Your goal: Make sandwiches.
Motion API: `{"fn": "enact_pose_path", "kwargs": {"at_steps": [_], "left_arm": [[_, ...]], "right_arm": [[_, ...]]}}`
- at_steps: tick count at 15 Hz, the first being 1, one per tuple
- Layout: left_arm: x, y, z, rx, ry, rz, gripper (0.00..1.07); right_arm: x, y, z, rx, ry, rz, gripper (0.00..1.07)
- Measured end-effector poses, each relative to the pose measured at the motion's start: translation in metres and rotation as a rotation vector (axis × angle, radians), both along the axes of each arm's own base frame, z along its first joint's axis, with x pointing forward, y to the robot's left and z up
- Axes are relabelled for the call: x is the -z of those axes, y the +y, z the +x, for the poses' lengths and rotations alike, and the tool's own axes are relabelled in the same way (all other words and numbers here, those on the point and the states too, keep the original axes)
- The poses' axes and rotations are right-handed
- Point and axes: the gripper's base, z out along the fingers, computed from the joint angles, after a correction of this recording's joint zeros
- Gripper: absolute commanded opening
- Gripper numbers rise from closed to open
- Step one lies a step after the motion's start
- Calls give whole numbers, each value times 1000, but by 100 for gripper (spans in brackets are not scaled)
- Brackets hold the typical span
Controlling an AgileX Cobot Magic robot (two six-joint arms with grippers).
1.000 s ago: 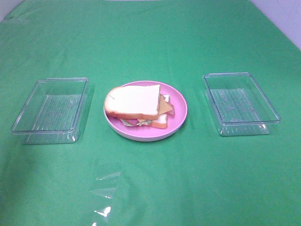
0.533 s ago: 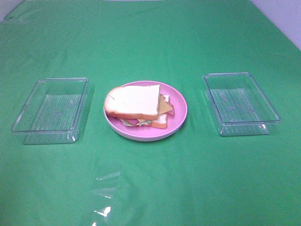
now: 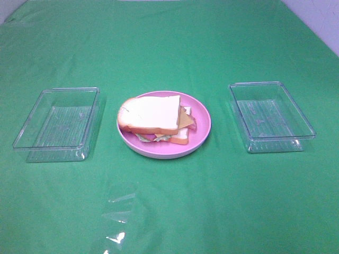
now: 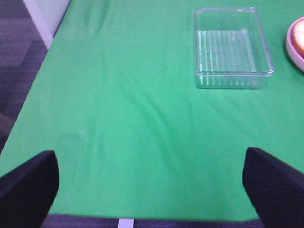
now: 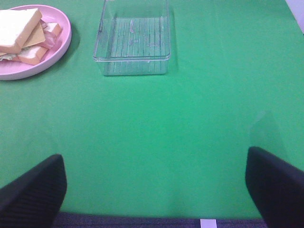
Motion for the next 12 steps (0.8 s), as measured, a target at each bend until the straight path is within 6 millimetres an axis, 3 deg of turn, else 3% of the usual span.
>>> {"fn": "enact_pose_path", "kwargs": {"at_steps": [4, 12], "left_arm": [[4, -12, 6, 160, -42, 12, 102], [4, -12, 7, 170, -45, 25, 102]], "right_arm": [[0, 0, 0, 0, 0, 0, 99], [0, 0, 0, 0, 0, 0, 99]]}}
